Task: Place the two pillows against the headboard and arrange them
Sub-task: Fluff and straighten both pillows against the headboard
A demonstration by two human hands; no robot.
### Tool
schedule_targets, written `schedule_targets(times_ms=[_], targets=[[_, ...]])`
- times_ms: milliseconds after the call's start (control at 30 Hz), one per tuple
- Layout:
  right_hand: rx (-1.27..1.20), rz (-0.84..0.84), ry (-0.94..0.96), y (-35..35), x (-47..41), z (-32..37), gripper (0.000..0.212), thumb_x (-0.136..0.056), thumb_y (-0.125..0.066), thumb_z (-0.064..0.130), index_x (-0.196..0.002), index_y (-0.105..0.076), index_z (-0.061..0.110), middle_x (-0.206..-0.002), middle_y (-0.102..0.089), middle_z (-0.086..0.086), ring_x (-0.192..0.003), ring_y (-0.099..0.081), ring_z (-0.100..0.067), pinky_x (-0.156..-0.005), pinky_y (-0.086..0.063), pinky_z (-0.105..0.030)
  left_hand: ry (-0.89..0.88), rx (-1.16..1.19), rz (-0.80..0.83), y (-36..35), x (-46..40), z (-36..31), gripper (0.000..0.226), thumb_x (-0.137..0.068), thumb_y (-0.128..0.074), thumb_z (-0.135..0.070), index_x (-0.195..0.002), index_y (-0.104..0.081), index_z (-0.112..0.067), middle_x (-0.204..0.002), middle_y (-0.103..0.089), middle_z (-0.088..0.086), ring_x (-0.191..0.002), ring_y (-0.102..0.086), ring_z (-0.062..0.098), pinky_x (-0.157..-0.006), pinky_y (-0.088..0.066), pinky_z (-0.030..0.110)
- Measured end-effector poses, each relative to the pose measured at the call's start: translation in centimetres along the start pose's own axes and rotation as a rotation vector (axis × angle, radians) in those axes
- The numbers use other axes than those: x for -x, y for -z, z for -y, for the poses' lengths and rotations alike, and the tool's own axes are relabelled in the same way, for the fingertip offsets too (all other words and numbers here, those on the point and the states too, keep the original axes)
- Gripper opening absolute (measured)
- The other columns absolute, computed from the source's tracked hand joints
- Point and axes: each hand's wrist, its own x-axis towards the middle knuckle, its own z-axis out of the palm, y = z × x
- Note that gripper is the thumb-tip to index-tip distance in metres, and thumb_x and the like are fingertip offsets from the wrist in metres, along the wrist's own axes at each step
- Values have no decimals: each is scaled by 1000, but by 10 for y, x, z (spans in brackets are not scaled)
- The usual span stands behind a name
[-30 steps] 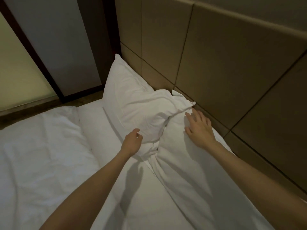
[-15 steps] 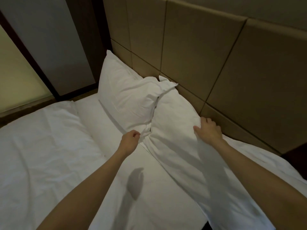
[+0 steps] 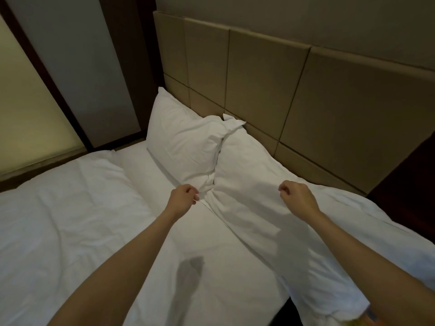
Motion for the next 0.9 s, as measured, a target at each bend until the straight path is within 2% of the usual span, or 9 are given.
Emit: schedule_targets(times_ms=[133,233,400,533,633,733,800,900], targets=[[18,24,51,4,8,1,20,-90,-49,13,-98,-67,11,-92,-70,-8,-83,-61,-26,-70,-52,-36,9,20,-27,-10,19,7,28,-92,-40,-13,-94,-67,-6,-80,-68,5,-73,-64,21,-61,-44,21],[14,45,90,1,7,1,21,-89,-49,13,-99,-67,10,-94,-70,-10,-84,-61,-28,-70,-51,-34,25,33,-121,-17,31,18,29,-92,-38,-13,-97,-66,-7,-85,-69,8,-75,-63,21,-63,-46,23],[65,89,202,-10,-5,11,23,-91,-48,13,-104,-66,10,-102,-70,-11,-89,-61,-28,-75,-50,-35,132,101,-251,-29,41,46,32,-94,-36,-12,-112,-62,-6,-104,-66,12,-94,-63,29,-81,-50,37],[110,81,262,-23,-30,27,26,-91,-48,11,-112,-64,10,-110,-67,-10,-97,-59,-29,-82,-45,-37,214,146,-238,-37,25,69,33,-93,-37,-14,-118,-59,-11,-109,-61,10,-92,-60,27,-76,-46,34],[253,83,367,-35,-62,42,31,-89,-49,11,-119,-59,11,-120,-61,-11,-109,-53,-31,-88,-38,-40,271,164,-205,-44,-2,83,34,-94,-37,-15,-123,-56,-12,-119,-59,12,-91,-57,25,-75,-43,31],[341,73,393,-44,-95,54,36,-88,-51,12,-123,-55,13,-126,-55,-11,-114,-47,-32,-91,-35,-41,313,152,-150,-52,-36,88,37,-95,-37,-16,-129,-51,-11,-129,-55,15,-95,-52,25,-80,-39,29],[374,69,377,-53,-120,61,39,-88,-53,15,-127,-53,14,-132,-51,-11,-118,-44,-33,-94,-34,-43,344,171,-119,-58,-65,89,39,-96,-37,-18,-133,-49,-11,-133,-52,15,-107,-52,29,-84,-39,29],[399,61,314,-66,-153,68,50,-87,-57,24,-135,-45,17,-144,-38,-12,-128,-35,-35,-102,-30,-49,401,216,-53,-68,-107,93,41,-97,-36,-22,-136,-45,-13,-135,-51,14,-120,-51,34,-98,-43,38]])
